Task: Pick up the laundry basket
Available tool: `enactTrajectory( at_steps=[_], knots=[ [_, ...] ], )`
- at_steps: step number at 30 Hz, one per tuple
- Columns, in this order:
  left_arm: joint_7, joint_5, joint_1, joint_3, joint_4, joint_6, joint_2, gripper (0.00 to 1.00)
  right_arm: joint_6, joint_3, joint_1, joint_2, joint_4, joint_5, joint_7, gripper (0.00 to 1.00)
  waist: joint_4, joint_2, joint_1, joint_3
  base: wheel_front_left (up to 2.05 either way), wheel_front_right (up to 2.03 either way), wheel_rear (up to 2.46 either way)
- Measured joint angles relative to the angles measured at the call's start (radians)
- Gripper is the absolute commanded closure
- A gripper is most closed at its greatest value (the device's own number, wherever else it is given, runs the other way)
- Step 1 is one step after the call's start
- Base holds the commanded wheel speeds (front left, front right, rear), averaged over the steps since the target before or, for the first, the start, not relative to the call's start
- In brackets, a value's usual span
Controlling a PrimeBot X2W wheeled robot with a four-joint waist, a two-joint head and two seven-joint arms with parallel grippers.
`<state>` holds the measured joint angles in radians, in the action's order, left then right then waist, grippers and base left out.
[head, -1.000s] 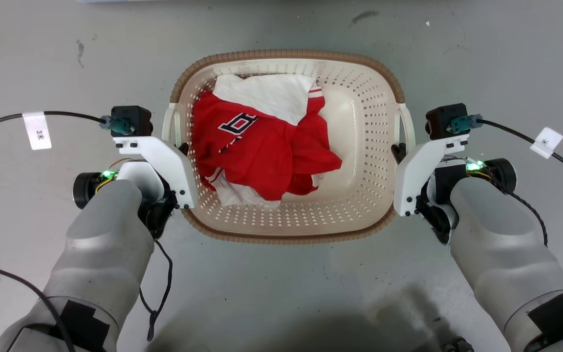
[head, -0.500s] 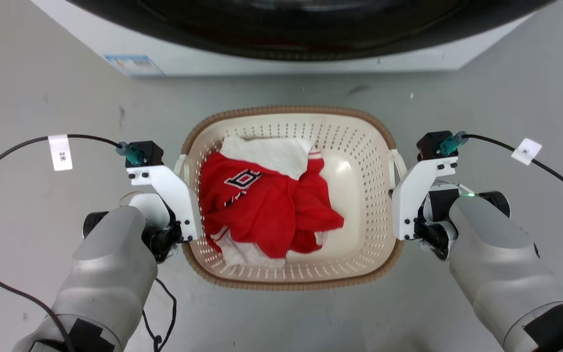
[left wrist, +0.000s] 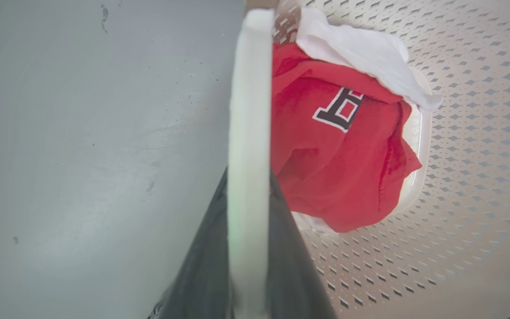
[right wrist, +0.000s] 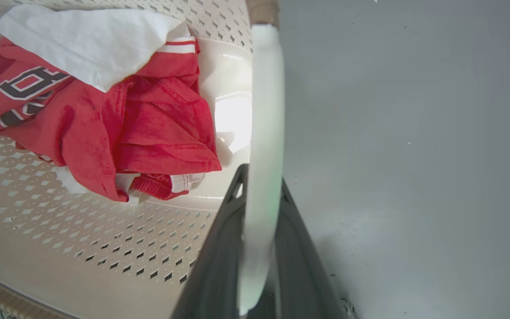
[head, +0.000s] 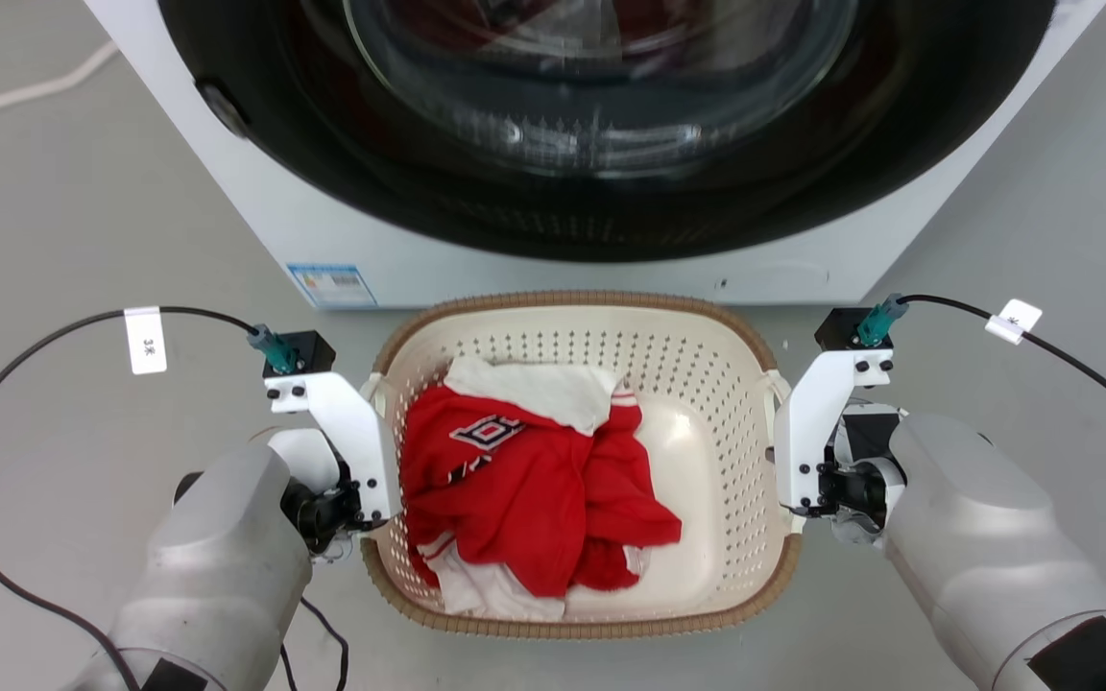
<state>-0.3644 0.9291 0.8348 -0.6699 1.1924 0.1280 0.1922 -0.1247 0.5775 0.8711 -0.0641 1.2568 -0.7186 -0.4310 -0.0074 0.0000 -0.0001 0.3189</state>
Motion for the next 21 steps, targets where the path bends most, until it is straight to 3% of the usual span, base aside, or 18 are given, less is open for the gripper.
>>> enactTrajectory(
  at_steps=[21],
  knots=[
    [-0.036,0.057,-0.096,-0.063,0.025,0.0,-0.017,1.0,0.0,-0.008,-0.1,-0.001,0.03,-0.048,-0.12,1.0,-0.02,0.0,-0.0001,-0.282,0.0,0.0,0.0]
  ],
)
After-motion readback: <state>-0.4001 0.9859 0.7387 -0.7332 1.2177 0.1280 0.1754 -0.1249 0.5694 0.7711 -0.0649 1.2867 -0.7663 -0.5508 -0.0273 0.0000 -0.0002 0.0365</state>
